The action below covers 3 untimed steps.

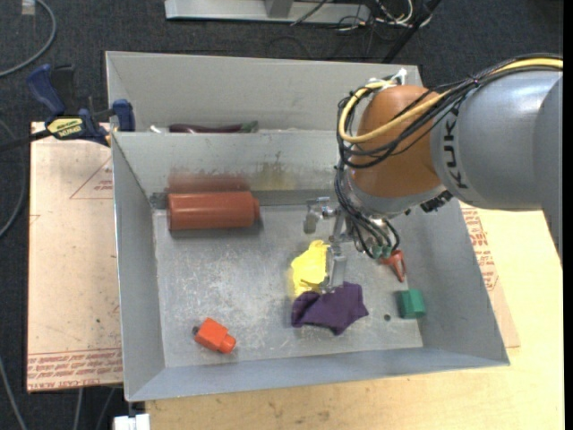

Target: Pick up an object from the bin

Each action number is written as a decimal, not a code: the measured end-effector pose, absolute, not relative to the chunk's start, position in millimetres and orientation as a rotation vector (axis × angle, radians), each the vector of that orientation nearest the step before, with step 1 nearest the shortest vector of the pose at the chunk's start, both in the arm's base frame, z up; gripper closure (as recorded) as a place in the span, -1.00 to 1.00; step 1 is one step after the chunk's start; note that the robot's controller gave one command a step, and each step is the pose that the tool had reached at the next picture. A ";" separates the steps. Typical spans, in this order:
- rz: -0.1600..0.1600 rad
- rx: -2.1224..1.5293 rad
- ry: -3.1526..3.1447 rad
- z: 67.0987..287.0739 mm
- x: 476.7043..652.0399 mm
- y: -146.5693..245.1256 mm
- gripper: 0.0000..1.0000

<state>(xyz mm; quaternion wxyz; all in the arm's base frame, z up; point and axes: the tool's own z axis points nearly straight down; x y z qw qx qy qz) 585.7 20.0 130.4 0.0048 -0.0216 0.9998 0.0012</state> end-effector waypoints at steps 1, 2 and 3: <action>0.003 -0.041 3.135 72.5 574.2 -23.0 1.00; 0.003 -0.040 3.135 72.5 574.2 -23.0 1.00; 0.004 -0.057 3.144 112.5 569.6 -22.1 1.00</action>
Offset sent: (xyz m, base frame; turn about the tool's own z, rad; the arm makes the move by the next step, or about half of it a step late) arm 0.0000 0.0000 0.0000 0.0000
